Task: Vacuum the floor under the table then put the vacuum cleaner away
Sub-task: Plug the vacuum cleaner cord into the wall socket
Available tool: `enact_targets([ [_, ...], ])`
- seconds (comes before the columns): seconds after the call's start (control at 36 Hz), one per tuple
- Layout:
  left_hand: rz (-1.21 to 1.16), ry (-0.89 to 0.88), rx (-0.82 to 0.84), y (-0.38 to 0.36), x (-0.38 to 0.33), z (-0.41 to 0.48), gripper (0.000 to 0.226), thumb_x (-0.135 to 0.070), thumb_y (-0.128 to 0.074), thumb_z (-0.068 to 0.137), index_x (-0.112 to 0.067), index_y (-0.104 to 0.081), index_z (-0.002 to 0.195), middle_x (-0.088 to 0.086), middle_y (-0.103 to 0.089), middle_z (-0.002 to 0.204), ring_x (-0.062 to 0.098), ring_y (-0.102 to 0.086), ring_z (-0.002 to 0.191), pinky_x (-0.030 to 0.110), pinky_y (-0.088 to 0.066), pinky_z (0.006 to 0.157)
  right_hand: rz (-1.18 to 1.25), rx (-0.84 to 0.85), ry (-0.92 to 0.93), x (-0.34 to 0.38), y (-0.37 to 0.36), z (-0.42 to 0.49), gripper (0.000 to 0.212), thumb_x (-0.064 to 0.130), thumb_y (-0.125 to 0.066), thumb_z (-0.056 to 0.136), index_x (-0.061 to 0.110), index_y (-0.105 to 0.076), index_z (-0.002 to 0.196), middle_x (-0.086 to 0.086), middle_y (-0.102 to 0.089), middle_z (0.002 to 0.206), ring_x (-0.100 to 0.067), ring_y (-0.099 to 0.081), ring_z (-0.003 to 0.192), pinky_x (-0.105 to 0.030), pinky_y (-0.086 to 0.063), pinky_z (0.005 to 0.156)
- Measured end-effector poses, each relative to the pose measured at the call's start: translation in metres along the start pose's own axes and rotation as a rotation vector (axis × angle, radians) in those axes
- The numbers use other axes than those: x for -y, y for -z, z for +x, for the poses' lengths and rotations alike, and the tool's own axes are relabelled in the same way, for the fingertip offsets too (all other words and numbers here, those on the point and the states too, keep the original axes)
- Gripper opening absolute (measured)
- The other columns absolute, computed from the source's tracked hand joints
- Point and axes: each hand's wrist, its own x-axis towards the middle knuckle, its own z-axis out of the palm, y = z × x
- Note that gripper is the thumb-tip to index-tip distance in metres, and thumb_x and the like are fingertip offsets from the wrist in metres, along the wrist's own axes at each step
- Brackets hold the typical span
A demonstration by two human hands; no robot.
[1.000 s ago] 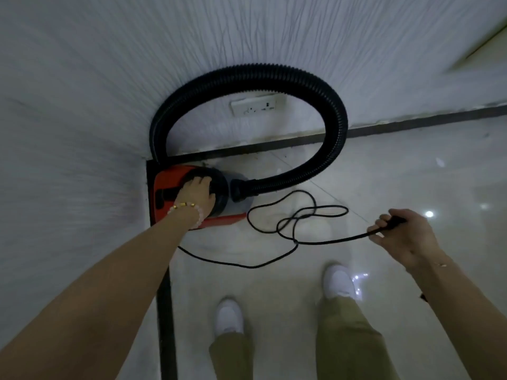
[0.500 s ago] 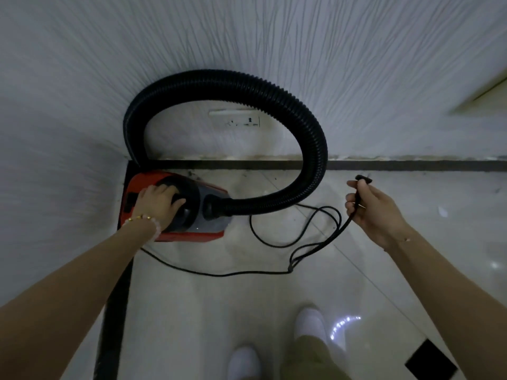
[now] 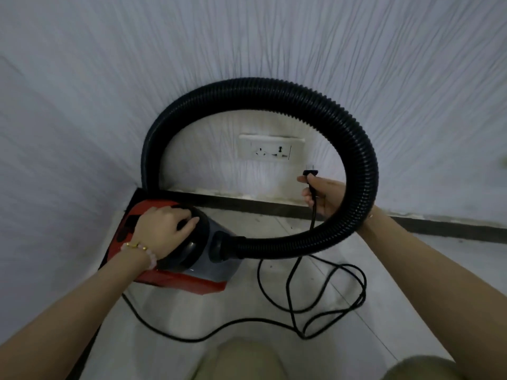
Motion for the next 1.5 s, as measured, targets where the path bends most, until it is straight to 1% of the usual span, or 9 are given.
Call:
enact_targets([
  [0.17, 0.038, 0.042, -0.107, -0.004, -0.006, 0.001, 0.04, -0.043, -0.038, 0.081, -0.019, -0.055, 0.054, -0.001, -0.057, 0.049, 0.024, -0.055, 0.047, 0.023, -0.024, 0.054, -0.095, 0.045, 0.015, 0.0, -0.012, 0.0, 0.022, 0.024, -0.049, 0.098, 0.01, -0.063, 0.109, -0.003, -0.06, 0.077, -0.009, -0.062, 0.061, -0.018, -0.055, 0.059],
  [0.31, 0.038, 0.046, -0.125, -0.006, -0.006, -0.001, 0.038, -0.042, -0.04, 0.08, -0.02, -0.051, 0.051, -0.001, -0.054, 0.046, 0.023, -0.053, 0.045, 0.023, -0.024, 0.054, -0.075, 0.138, 0.011, 0.004, -0.02, -0.003, 0.023, 0.02, -0.046, 0.099, 0.008, -0.062, 0.113, -0.005, -0.061, 0.086, -0.012, -0.068, 0.069, -0.021, -0.057, 0.064],
  [0.47, 0.012, 0.032, -0.142, -0.009, -0.005, 0.0, 0.033, -0.041, -0.039, 0.081, -0.024, -0.043, 0.052, -0.001, -0.054, 0.046, 0.024, -0.052, 0.045, 0.024, -0.026, 0.057, -0.162, 0.106, 0.094, 0.004, -0.027, -0.003, 0.024, 0.02, -0.047, 0.099, 0.007, -0.064, 0.11, -0.008, -0.069, 0.094, -0.013, -0.071, 0.077, -0.022, -0.058, 0.065],
  [0.58, -0.004, 0.031, -0.156, -0.01, -0.007, -0.001, 0.029, -0.039, -0.039, 0.081, -0.027, -0.035, 0.055, 0.0, -0.052, 0.046, 0.024, -0.051, 0.045, 0.025, -0.026, 0.058, -0.233, 0.099, 0.106, 0.006, -0.035, -0.002, 0.026, 0.022, -0.048, 0.099, 0.005, -0.063, 0.112, -0.008, -0.071, 0.093, -0.011, -0.07, 0.071, -0.02, -0.057, 0.063],
  [0.89, 0.017, 0.046, -0.151, -0.013, -0.006, -0.001, 0.031, -0.039, -0.039, 0.082, -0.023, -0.04, 0.055, -0.002, -0.053, 0.05, 0.022, -0.051, 0.048, 0.026, -0.025, 0.06, -0.266, 0.092, 0.094, 0.011, -0.047, 0.004, 0.025, 0.024, -0.047, 0.099, 0.006, -0.062, 0.109, -0.007, -0.073, 0.097, -0.01, -0.072, 0.072, -0.019, -0.056, 0.061],
  [1.03, 0.001, 0.053, -0.148, -0.011, -0.007, -0.001, 0.029, -0.04, -0.038, 0.082, -0.025, -0.035, 0.057, -0.003, -0.051, 0.049, 0.022, -0.049, 0.048, 0.026, -0.025, 0.06, -0.228, 0.066, 0.103, 0.008, -0.053, 0.006, 0.024, 0.023, -0.048, 0.099, 0.006, -0.062, 0.106, -0.009, -0.073, 0.096, -0.012, -0.073, 0.074, -0.02, -0.057, 0.062],
  [1.22, 0.017, 0.07, -0.143, -0.013, -0.009, -0.002, 0.033, -0.039, -0.039, 0.081, -0.021, -0.047, 0.055, -0.004, -0.052, 0.05, 0.02, -0.051, 0.049, 0.026, -0.028, 0.06, -0.102, -0.044, 0.161, 0.001, -0.068, 0.004, 0.024, 0.021, -0.047, 0.099, 0.003, -0.063, 0.096, -0.012, -0.071, 0.09, -0.014, -0.069, 0.074, -0.021, -0.058, 0.071],
  [1.36, 0.002, 0.065, -0.145, -0.012, -0.01, -0.002, 0.029, -0.039, -0.039, 0.081, -0.025, -0.04, 0.056, -0.005, -0.052, 0.05, 0.02, -0.05, 0.048, 0.026, -0.027, 0.06, -0.05, -0.097, 0.172, -0.001, -0.078, 0.002, 0.024, 0.02, -0.046, 0.1, 0.005, -0.062, 0.091, -0.009, -0.068, 0.082, -0.012, -0.064, 0.068, -0.018, -0.056, 0.065],
  [1.5, 0.007, 0.072, -0.129, -0.012, -0.009, -0.002, 0.032, -0.039, -0.039, 0.082, -0.023, -0.044, 0.055, -0.005, -0.051, 0.05, 0.019, -0.049, 0.048, 0.026, -0.029, 0.06, -0.029, -0.137, 0.173, 0.002, -0.084, 0.0, 0.026, 0.02, -0.044, 0.1, 0.006, -0.061, 0.086, -0.007, -0.063, 0.078, -0.011, -0.058, 0.065, -0.016, -0.051, 0.06],
])
